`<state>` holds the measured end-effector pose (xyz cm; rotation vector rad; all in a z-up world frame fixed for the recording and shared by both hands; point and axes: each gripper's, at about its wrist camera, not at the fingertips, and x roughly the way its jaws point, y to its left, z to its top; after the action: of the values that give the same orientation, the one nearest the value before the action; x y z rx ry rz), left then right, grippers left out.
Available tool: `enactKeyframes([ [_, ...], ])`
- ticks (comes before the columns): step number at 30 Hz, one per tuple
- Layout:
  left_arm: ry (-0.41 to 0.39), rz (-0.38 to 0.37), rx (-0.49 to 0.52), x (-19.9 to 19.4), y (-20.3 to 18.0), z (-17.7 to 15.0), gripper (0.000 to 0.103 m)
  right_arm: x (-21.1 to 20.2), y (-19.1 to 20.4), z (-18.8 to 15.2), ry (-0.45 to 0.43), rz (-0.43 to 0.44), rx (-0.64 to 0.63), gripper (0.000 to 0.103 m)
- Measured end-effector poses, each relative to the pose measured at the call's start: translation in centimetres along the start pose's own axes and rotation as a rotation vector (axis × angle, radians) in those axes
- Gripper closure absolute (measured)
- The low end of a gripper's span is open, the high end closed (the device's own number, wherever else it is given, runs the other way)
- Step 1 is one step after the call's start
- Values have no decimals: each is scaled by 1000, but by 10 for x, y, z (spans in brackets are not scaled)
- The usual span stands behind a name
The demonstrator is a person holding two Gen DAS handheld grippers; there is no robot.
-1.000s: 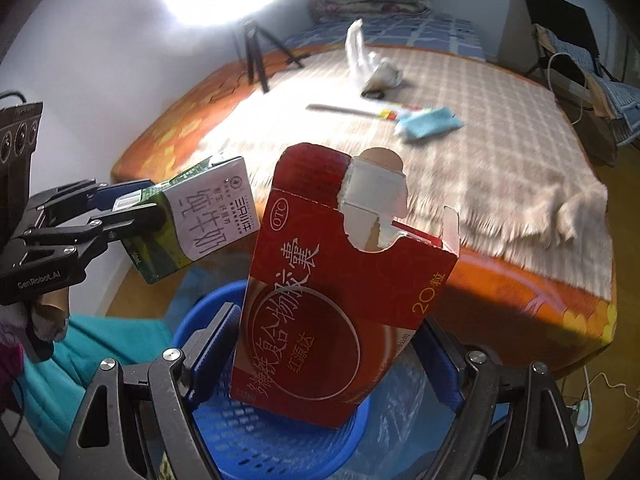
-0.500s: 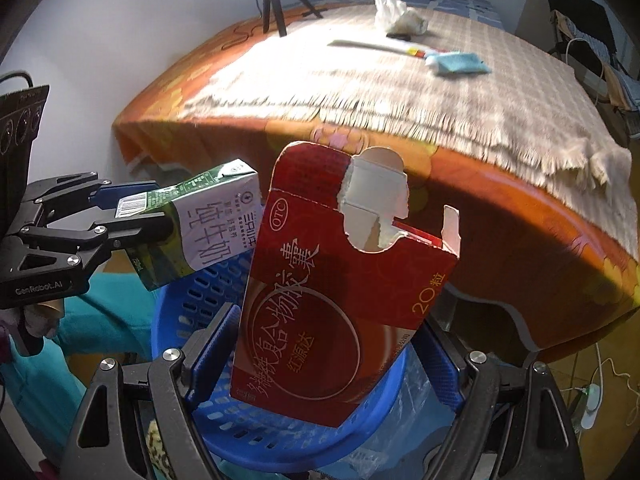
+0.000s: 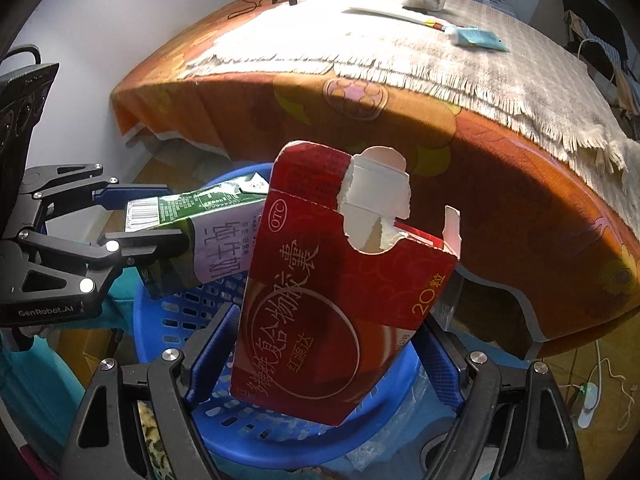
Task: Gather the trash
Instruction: 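Carry carton and red box to the blue basket and open both tools, then move both tools back over the bed toward the white bag and blue tube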
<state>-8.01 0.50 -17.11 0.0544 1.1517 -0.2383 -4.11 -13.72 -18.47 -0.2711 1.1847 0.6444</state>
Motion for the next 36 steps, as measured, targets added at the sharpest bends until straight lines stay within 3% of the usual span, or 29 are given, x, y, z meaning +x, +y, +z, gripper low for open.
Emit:
enactKeyframes([
  [13, 42, 20, -3, 11, 1, -3, 58, 14, -3, 0, 45, 1, 26, 16],
  [20, 47, 29, -3, 13, 2, -1, 57, 11, -7, -2, 43, 3, 36, 16],
  [24, 46, 34, -11, 12, 4, -2, 48, 10, -8, -3, 44, 3, 36, 16],
  [36, 40, 33, -27, 9, 7, 3, 48, 3, -13, 0, 26, 5, 46, 16],
])
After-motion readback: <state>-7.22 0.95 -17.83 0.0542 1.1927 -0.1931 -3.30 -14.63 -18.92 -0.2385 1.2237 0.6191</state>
